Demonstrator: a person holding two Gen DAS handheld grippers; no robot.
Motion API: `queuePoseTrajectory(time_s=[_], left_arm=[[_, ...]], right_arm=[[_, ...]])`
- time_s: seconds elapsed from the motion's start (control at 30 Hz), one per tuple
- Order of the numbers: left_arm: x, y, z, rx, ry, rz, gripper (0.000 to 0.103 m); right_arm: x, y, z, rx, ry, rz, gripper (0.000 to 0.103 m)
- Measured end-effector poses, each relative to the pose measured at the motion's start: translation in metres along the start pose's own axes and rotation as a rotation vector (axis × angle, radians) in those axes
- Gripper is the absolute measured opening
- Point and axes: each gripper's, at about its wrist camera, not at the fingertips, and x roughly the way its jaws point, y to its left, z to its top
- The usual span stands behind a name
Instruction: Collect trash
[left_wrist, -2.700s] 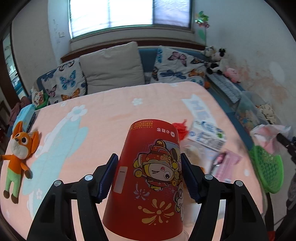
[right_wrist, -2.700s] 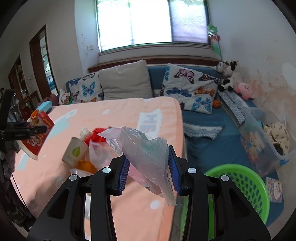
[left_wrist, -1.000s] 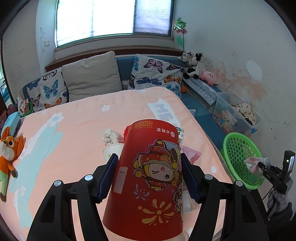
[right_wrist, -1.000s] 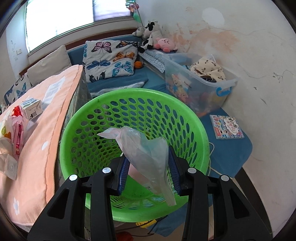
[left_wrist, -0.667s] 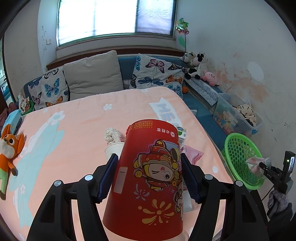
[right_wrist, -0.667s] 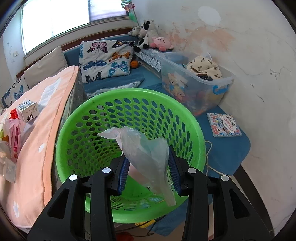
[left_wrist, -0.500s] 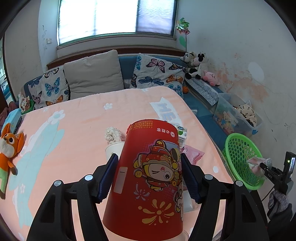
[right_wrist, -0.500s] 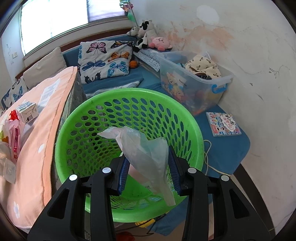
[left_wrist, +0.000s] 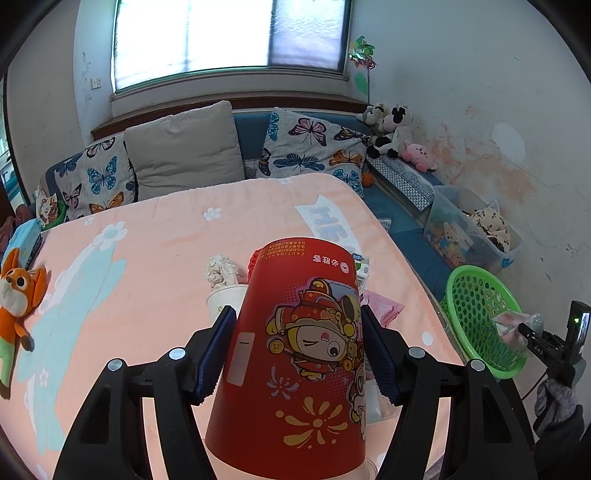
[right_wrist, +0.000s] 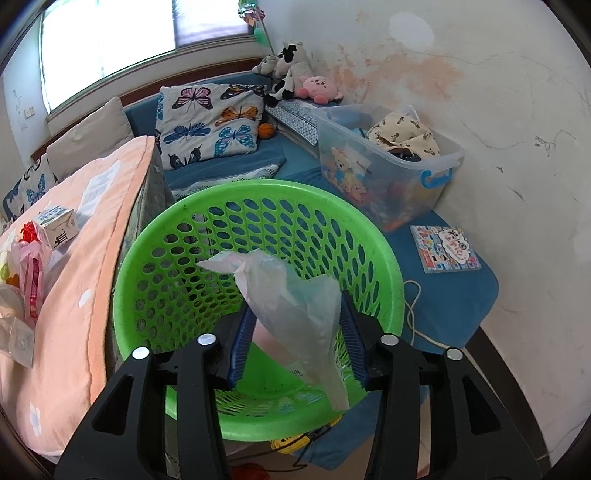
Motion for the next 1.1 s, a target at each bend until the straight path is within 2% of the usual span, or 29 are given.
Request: queuePoseTrajectory(time_s=[0.13,0.37,1.1], left_arm=[[-0.002,0.002,-0.002,-0.009,0.001,-0.001,0.065],[-0.003,0.005,-0.003,-0.022,0.002,0.001,0.065],[-0.011,0.018,-0.012,-0.060,0.002,0.037,0.065]], right_arm=[[-0.001,0.005,0.003,-0.010,-0.006,-0.010,0.054],[-0.002,0.013,0.012,-0.009,-0.020,-0.022,0.065],[0.001,0.031,0.026,-0.001,-0.041,0.007,0.065]])
